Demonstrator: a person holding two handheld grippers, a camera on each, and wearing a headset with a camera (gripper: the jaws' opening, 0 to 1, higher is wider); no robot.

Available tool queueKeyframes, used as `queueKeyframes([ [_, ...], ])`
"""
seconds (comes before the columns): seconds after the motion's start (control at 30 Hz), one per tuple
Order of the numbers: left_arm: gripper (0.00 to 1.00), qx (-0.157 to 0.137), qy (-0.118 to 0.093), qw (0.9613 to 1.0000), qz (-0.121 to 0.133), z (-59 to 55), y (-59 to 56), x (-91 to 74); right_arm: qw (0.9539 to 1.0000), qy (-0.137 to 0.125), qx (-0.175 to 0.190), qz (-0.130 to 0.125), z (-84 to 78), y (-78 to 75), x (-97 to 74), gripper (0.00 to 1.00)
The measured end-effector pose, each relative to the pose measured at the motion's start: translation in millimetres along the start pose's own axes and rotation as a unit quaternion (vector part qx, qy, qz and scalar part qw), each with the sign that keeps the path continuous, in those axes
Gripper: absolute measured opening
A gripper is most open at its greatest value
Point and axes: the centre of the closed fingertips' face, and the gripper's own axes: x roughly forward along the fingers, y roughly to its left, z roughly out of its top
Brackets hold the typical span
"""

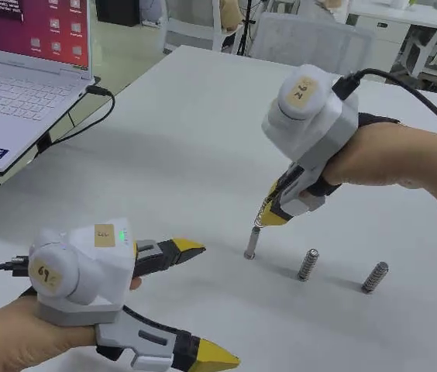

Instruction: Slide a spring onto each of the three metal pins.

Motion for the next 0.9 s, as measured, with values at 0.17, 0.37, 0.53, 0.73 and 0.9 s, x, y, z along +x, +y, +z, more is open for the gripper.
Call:
queueKeyframes([
  [0.17,0.85,0.003,0.002,1.0,-0.003,-0.2,-1.9,-0.4,1.0,0.005,0.005,0.003,-1.9,-3.9,5.7,0.09],
  [0.37,0.85,0.004,-0.001,1.0,-0.001,2.4,-0.6,-1.3,0.9999,0.01,0.006,0.008,-2.8,-6.1,9.4,0.09],
  [0.53,0.85,0.004,-0.001,1.0,-0.002,1.6,-1.3,-1.4,0.9998,0.012,0.008,0.011,-3.9,-7.0,11.7,0.09],
  [0.73,0.84,0.003,0.0,1.0,-0.002,0.1,-1.5,-2.8,0.9997,0.015,0.01,0.015,-4.8,-6.5,15.1,0.09],
  [0.9,0.84,0.003,0.002,1.0,0.0,-1.0,-0.7,-4.2,0.9996,0.019,0.011,0.017,-5.3,-5.7,19.2,0.09],
])
